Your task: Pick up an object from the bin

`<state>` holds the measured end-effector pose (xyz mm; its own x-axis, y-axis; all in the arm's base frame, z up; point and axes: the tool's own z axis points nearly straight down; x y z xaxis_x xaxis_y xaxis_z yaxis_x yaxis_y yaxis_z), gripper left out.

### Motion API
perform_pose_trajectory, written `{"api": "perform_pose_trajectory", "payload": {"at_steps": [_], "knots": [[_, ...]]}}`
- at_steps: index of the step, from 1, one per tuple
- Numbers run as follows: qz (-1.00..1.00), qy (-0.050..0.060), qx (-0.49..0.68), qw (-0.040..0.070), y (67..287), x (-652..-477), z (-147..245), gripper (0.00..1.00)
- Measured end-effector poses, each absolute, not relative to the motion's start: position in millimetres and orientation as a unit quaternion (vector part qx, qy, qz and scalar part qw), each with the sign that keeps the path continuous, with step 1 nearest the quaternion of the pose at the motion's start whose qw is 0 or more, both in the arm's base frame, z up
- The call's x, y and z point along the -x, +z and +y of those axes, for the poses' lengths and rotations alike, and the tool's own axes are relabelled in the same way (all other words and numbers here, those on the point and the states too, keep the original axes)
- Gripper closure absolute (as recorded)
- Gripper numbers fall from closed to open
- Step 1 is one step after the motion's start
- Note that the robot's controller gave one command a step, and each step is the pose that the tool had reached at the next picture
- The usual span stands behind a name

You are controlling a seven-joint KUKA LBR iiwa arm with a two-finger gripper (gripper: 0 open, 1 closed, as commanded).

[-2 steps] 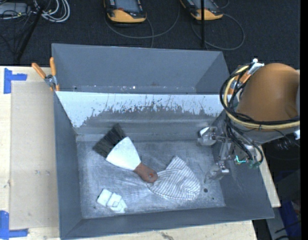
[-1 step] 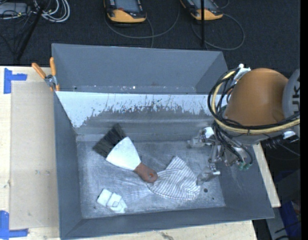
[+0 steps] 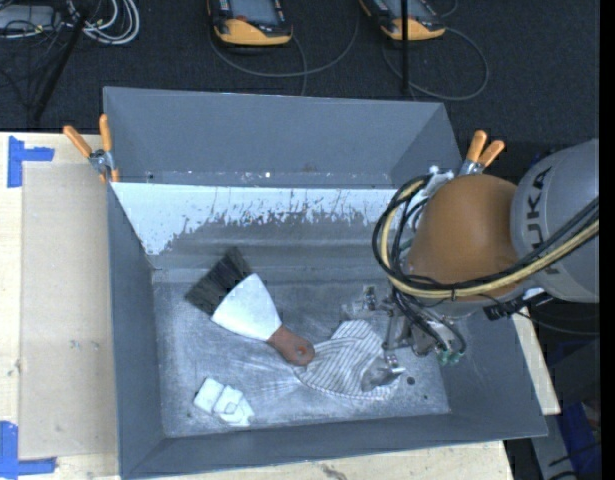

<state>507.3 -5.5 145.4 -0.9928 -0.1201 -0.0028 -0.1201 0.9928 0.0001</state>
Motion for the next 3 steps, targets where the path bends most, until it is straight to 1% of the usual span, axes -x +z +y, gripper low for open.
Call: {"api": "perform_pose_trajectory", "payload": {"at_steps": [1,2,3], "knots": [[0.996,0.001,0.09,-0.007,75.2,-522.2,-10.5,1.0],[0.996,0.001,0.09,-0.007,75.1,-522.2,-10.5,1.0],[0.995,0.0,0.099,-0.001,274.5,-525.8,-1.5,1.0]]}}
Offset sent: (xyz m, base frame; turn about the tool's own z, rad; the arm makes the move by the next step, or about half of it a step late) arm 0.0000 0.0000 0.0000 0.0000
